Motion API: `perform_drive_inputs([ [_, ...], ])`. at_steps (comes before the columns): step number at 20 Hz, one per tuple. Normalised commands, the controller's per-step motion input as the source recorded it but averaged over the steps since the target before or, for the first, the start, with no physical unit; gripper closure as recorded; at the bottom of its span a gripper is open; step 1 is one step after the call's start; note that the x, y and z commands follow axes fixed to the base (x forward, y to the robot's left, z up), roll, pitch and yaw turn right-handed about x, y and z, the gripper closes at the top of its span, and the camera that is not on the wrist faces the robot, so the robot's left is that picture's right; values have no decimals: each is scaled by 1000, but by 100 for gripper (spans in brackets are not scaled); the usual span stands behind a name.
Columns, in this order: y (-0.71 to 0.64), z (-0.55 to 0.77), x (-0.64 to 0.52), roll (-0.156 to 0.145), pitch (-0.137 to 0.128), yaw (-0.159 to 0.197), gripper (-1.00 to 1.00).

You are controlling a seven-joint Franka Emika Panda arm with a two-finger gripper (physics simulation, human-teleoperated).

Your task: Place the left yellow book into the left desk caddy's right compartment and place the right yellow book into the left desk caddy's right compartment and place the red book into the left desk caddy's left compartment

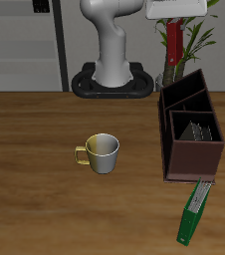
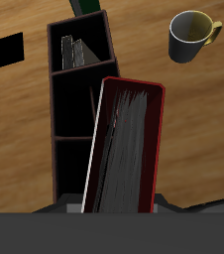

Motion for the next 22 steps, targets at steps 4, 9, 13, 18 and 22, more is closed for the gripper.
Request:
perform_drive_inputs([
  [4,430,-21,42,58,6,33,100],
  [9,168,-57,56,28,9,29,100],
  [13,124,-123,53,23,29,29,100],
  [18,157,-109,-11,40,26,30,100],
  [22,61,-39,-68,33,-8,32,100],
])
